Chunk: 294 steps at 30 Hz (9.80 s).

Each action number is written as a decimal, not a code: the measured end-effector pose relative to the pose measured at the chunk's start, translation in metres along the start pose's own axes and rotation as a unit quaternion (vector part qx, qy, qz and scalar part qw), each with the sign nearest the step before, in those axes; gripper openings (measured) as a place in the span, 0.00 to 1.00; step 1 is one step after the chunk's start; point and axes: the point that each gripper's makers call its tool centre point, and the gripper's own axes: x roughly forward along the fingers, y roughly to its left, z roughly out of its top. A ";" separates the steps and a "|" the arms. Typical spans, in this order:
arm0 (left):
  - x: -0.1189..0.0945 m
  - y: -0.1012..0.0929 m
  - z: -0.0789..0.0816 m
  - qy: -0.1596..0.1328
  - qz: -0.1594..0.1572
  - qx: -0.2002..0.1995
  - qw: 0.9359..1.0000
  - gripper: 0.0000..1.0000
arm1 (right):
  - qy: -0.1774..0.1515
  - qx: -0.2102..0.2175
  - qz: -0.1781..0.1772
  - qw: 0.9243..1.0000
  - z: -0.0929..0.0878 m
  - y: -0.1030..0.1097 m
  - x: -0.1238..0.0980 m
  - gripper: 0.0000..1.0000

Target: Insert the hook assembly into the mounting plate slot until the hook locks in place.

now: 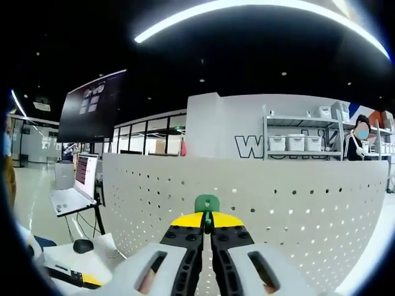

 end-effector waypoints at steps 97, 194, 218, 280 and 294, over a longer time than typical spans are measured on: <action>-0.006 -0.025 -0.028 0.013 -0.028 -0.003 1.000 0.85 | 0.021 -0.008 -0.133 0.991 -0.003 0.015 0.055 0.03; -0.027 -0.005 -0.045 0.068 -0.009 0.017 0.997 0.87 | 0.132 -0.004 0.170 0.976 -0.135 0.010 -0.139 0.67; -0.036 0.000 -0.050 0.078 -0.008 0.009 0.997 0.87 | 0.183 0.012 0.139 0.973 -0.173 -0.017 -0.188 0.67; 0.009 0.023 -0.050 0.162 -0.107 0.101 0.976 0.86 | 0.226 0.012 0.130 0.965 -0.202 -0.020 -0.225 0.68; 0.023 0.023 -0.072 0.219 -0.162 0.147 0.951 0.86 | 0.237 0.007 0.140 0.961 -0.207 -0.015 -0.226 0.67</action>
